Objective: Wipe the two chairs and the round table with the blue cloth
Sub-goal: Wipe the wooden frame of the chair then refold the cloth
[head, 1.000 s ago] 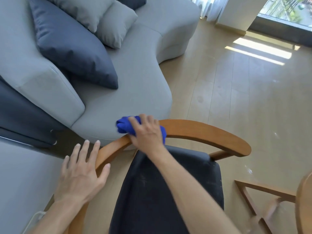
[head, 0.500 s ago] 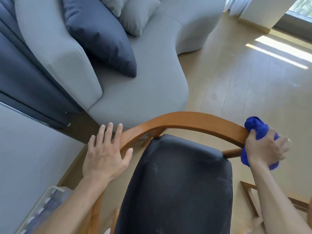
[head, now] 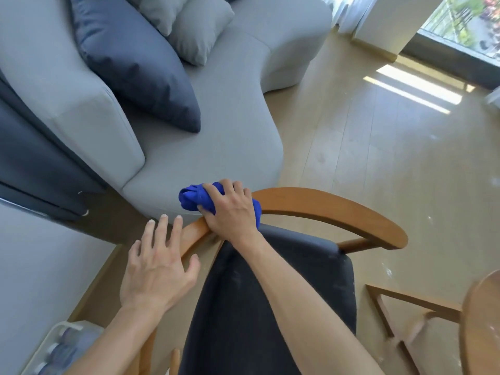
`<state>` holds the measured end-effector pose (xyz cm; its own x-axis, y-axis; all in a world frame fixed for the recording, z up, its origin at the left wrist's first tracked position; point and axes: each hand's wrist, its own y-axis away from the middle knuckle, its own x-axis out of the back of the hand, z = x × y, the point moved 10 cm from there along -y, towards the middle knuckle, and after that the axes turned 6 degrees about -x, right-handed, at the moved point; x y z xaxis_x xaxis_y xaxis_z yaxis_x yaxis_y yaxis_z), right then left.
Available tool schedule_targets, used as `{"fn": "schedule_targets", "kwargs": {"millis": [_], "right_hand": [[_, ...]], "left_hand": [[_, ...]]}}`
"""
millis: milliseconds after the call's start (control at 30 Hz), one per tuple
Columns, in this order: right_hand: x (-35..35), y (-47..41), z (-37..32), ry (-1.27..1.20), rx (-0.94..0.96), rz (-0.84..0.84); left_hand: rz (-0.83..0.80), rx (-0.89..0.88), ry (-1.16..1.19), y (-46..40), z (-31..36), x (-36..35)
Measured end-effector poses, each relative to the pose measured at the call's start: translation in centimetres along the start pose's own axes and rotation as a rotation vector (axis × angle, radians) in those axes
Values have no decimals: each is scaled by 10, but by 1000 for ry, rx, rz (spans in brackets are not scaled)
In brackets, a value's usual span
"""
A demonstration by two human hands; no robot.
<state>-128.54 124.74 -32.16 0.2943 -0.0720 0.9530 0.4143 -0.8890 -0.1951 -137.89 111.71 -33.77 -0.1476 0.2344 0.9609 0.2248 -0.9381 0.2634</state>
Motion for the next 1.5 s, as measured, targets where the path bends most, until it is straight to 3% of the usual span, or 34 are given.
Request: {"fn": "schedule_targets", "kwargs": {"millis": [100,333,467,533,633,733,867,1033,1100,1333,1433,1500], "right_hand": [[21,0,68,60,-113,49],[87,59,273,188,-773,84],[107,103,320,215,-1109,163],[101,96,305,202,-1115,187],[77,57,240,176,-948,169],[35,12,135,179,-684,24],[-21,-11,-20,101,-180,-217],[-29,-18,-13,40,-12,-478],[-16,-29,31,81,-93,-476],[52,-10,252,59,-815,-378],[68,18,300,90,-1043,-363],[68,20,303,137,-1074,-349]], "left_hand": [[-3,-8,21,0,1,1],[-35,-23,36,1,5,4],[-36,-41,59,1,8,5],[-37,-47,80,1,8,5],[-43,-51,100,2,8,7],[-50,-53,106,2,9,7],[-45,-58,166,2,9,13],[-27,-49,219,6,7,20],[-40,-51,227,6,6,18],[-103,-24,214,5,6,15],[-42,-42,259,3,6,16],[-20,-51,255,1,5,14]]}}
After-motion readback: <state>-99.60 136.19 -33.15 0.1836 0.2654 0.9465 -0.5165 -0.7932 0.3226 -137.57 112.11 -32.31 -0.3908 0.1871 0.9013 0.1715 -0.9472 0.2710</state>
